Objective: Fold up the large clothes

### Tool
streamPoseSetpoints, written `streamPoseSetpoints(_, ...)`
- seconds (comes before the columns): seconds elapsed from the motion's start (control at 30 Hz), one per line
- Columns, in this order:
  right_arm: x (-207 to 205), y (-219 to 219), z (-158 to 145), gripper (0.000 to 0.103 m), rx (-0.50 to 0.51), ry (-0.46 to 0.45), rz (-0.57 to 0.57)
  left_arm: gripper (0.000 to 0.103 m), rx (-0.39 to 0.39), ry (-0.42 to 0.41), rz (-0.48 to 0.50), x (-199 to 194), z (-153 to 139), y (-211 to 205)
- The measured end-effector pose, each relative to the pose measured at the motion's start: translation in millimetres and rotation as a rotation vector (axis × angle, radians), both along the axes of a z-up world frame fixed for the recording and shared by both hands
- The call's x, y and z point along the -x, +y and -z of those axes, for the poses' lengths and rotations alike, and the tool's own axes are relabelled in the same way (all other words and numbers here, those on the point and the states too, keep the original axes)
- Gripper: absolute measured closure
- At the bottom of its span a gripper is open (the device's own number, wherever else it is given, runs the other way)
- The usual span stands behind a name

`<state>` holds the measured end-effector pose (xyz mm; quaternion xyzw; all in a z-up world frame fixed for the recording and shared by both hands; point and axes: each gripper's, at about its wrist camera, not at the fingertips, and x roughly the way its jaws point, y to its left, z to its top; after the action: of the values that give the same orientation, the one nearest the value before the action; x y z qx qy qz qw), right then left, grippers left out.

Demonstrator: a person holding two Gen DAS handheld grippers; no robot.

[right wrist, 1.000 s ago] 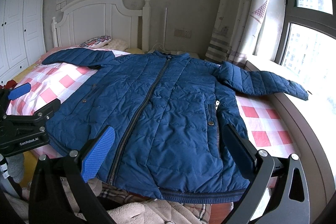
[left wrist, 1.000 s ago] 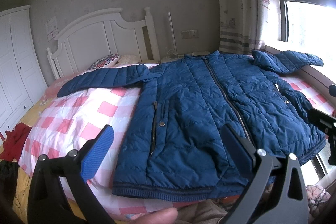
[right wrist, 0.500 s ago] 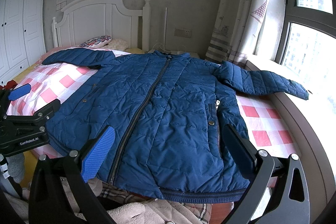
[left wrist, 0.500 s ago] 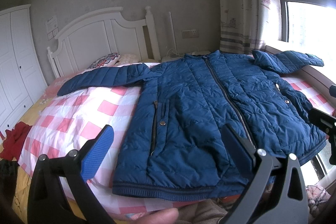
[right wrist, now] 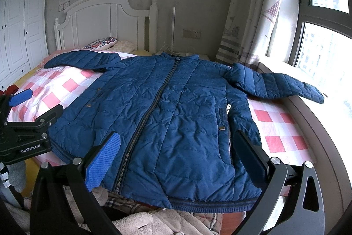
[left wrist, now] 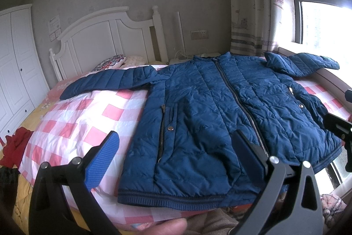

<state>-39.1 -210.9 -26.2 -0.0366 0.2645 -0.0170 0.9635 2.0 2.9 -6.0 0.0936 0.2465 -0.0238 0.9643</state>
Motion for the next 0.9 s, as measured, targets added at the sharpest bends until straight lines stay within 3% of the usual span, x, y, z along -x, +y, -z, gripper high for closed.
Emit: streamPoseSetpoints(0.9, -5, -3, 3, 0.005, -0.005, 0.005, -0.002, 0.002, -0.007, 0.030, 0.015, -12, 10, -2)
